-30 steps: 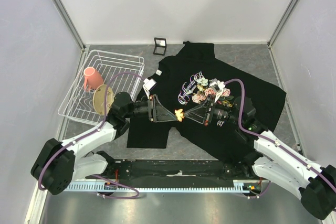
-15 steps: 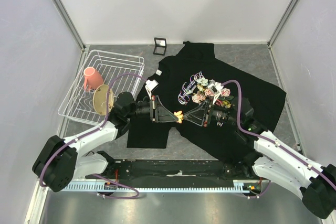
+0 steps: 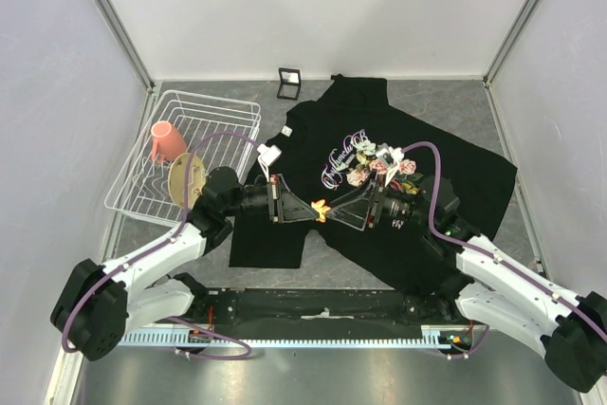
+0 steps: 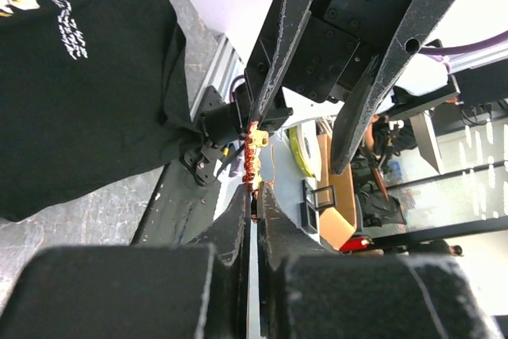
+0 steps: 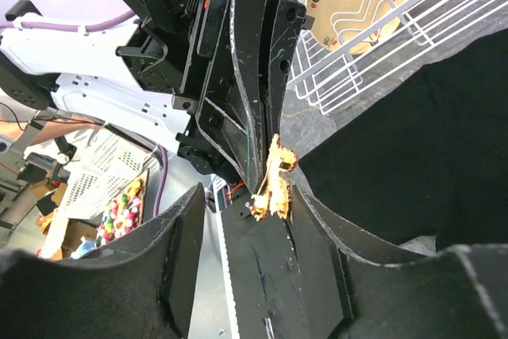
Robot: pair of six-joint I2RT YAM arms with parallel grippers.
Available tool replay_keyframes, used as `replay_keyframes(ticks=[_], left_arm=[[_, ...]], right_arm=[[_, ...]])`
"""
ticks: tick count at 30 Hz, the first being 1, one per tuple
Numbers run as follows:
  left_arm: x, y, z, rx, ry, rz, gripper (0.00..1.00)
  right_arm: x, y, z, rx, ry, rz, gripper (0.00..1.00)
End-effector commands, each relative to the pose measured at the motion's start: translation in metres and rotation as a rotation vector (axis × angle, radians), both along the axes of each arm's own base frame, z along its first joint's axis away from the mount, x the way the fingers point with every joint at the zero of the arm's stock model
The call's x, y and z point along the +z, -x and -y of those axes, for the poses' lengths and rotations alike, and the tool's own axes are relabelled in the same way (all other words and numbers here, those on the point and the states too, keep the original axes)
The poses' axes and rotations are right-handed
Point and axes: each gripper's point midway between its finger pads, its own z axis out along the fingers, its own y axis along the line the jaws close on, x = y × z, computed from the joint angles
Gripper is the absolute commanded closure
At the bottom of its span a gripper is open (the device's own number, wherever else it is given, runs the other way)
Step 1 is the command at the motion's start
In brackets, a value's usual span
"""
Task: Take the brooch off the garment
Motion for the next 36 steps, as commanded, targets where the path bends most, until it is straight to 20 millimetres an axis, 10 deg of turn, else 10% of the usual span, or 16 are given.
replay_keyframes(ticks=[1,36], left_arm=[[0.011,-0.006,-0.002,0.049,-0.022,0.125,0.98],[0.022,-0.004,-0.001,0.055,-0.086,0.304,0.98]], right_arm=[[0.019,0.003,-0.006,0.033,-0.071,0.061,0.44],[-0.014,-0.010,-0.027,0.015,0.017,0.000,0.72]])
